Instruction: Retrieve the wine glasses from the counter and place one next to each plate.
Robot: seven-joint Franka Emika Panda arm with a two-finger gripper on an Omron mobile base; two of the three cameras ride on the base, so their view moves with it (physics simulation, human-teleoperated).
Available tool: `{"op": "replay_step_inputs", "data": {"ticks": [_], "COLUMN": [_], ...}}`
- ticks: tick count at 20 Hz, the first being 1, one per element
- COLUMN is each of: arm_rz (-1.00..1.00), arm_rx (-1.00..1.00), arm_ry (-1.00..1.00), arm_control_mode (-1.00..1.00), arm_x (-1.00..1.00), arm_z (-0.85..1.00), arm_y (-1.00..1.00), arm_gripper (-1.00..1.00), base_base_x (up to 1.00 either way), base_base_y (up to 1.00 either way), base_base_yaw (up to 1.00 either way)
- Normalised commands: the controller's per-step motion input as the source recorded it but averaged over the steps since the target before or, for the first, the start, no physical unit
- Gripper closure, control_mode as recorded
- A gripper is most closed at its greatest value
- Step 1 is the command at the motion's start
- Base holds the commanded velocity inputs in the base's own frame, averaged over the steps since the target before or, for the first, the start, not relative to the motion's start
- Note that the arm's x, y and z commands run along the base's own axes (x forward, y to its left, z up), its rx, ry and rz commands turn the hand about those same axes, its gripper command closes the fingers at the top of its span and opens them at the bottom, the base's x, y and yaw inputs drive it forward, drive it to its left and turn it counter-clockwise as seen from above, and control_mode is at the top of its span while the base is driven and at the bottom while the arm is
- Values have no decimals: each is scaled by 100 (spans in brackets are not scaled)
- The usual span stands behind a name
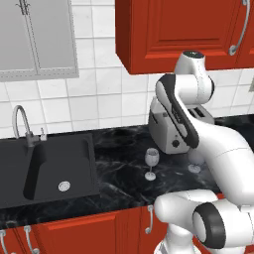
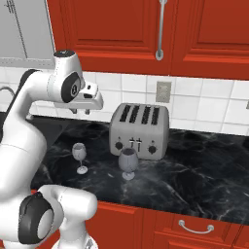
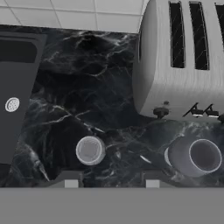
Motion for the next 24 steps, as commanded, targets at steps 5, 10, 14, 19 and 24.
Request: {"op": "replay_step_inputs", "data": {"ticks": [5,10,14,19,24], "arm_rz": [0,0,-13,-25,-28], "arm_rx": [0,0,10,19,18], "arm_ry": [-4,-17,-3,0,1], "arm_control_mode": [-100,-100,-100,-100,-100], "arm_x": [-16,-57,-62,-72,-55], "arm_z": [0,0,5,11,16], "arm_y": [0,0,-10,-27,-25], "arm_gripper": [-100,-100,-100,-100,-100], "base_base_x": [0,0,0,0,0], "base_base_y": [0,0,0,0,0], "base_base_yaw": [0,0,0,0,0]}}
